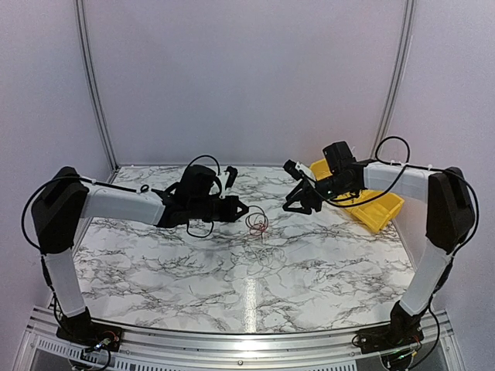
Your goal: Untangle the cables
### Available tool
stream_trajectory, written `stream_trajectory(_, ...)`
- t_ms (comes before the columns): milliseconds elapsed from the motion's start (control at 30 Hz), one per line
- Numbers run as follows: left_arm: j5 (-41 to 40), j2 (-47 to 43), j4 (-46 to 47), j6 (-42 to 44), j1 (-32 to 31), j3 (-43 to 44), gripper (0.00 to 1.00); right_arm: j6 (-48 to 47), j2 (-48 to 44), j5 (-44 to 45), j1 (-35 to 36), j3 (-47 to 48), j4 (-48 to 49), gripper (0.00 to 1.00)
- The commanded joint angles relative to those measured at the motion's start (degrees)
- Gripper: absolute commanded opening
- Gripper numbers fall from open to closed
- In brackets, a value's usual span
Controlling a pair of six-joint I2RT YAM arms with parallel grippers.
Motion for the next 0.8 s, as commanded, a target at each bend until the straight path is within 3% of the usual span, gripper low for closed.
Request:
stream_trajectory(0,0.04,-5.89,2.07,4.67,-3.32,-1.56,0.0,-2.8,-2.46,-0.71,4.23,2.8,-2.38,0.53)
stream_trajectory(400,-1.5,-8.06,2.23,7.54,-7.68,-0.95,0.0,-2.58,-1.86,-0.54,9.0,5.23,-5.03,0.55)
stream_trajectory(533,-1.53,-7.9,2.22,7.76,-7.71,-1.01,0.0,-2.14,-2.85,-0.35,8.97,4.51,-3.97,0.32)
stream_trajectory(633,-1.81,-7.89,2.25,7.72,-7.68,-1.01,0.0,-1.97,-2.21,0.23,9.0,4.7,-4.04,0.0)
stream_trajectory(700,-2.57,-8.06,2.29,7.75,-7.73,-1.22,0.05,-1.83,-1.65,0.65,9.0,5.13,-4.35,0.0)
stream_trajectory(767,-3.75,-8.74,2.84,8.41,-7.9,-2.27,0.27,-1.14,-1.65,0.74,8.96,5.33,-4.36,0.0)
